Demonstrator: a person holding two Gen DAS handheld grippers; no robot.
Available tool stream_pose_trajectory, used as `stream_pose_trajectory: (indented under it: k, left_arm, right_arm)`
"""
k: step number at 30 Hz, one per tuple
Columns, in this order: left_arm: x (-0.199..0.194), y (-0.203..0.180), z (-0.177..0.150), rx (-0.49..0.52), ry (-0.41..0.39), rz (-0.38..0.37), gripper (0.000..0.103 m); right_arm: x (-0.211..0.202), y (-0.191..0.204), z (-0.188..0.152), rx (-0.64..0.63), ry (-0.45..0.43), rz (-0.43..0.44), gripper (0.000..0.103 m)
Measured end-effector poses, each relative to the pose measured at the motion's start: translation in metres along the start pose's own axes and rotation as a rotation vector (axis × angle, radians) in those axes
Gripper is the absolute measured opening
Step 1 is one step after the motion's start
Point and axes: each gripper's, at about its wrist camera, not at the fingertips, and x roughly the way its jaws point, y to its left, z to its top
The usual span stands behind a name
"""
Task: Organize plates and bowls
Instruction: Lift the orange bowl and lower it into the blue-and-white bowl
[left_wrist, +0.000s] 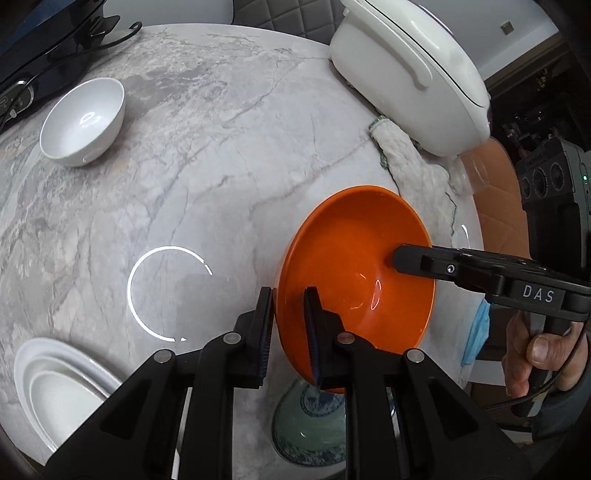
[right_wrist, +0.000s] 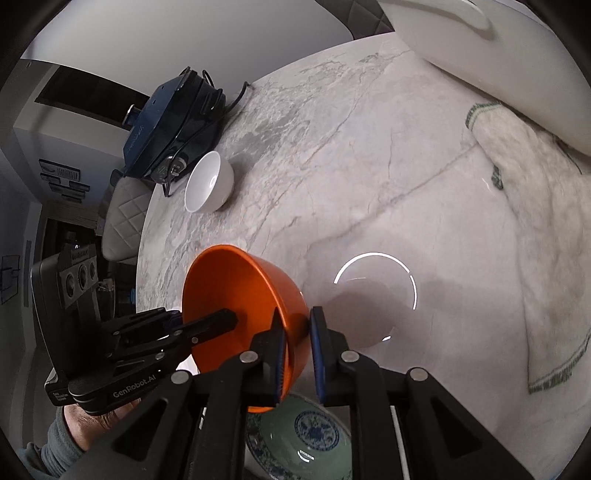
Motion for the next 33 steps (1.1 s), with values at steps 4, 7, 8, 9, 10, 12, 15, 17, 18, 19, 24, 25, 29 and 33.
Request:
stream_pose_trajectory:
  k: [4, 7, 8, 9, 10, 12, 15, 17, 18, 19, 24, 25, 29, 33]
  left_arm:
    - [-0.011, -0.012, -0.046, 0.012, 0.024, -0.012, 0.015]
    - [-0.008, -0.02, -0.078, 0.038, 0.059, 0.005, 0.015]
    - [-0.005, -0.022, -0.089, 0.045, 0.071, 0.013, 0.015]
    - [-0.001, -0.023, -0.098, 0.048, 0.086, 0.019, 0.015]
    - [0.004, -0.024, -0.107, 0.045, 0.105, 0.022, 0.015]
    - [0.013, -0.023, -0.12, 0.038, 0.127, 0.027, 0.015]
    - [0.02, -0.025, -0.132, 0.045, 0.139, 0.038, 0.015]
    - [0.026, -0.024, -0.134, 0.048, 0.143, 0.044, 0.015]
    - [0.028, -0.024, -0.135, 0.054, 0.144, 0.051, 0.015]
    - [0.031, -0.024, -0.136, 0.059, 0.146, 0.057, 0.015]
    - [0.043, -0.02, -0.132, 0.07, 0.16, 0.075, 0.015]
    - [0.048, -0.019, -0.128, 0.071, 0.163, 0.077, 0.015]
    - [0.057, -0.018, -0.127, 0.075, 0.171, 0.087, 0.016]
    - [0.063, -0.018, -0.124, 0.075, 0.174, 0.088, 0.016]
  right_arm:
    - [-0.01, 0.005, -0.038, -0.002, 0.021, 0.0, 0.015]
    - [-0.011, 0.007, -0.067, -0.009, 0.043, -0.008, 0.015]
    - [-0.01, 0.006, -0.075, -0.006, 0.052, -0.012, 0.015]
    - [-0.008, 0.003, -0.084, -0.001, 0.063, -0.013, 0.015]
    - [-0.004, 0.0, -0.092, 0.009, 0.077, -0.013, 0.015]
    - [0.004, -0.006, -0.105, 0.027, 0.102, -0.018, 0.015]
    - [0.011, -0.013, -0.116, 0.05, 0.123, -0.019, 0.015]
    - [0.015, -0.017, -0.121, 0.061, 0.129, -0.02, 0.015]
    - [0.016, -0.019, -0.121, 0.062, 0.131, -0.021, 0.015]
    - [0.018, -0.019, -0.122, 0.059, 0.132, -0.025, 0.015]
    - [0.024, -0.021, -0.123, 0.037, 0.139, -0.052, 0.015]
    - [0.025, -0.021, -0.124, 0.033, 0.141, -0.057, 0.015]
    - [0.03, -0.02, -0.126, 0.013, 0.148, -0.08, 0.015]
    - [0.032, -0.018, -0.127, -0.016, 0.147, -0.111, 0.015]
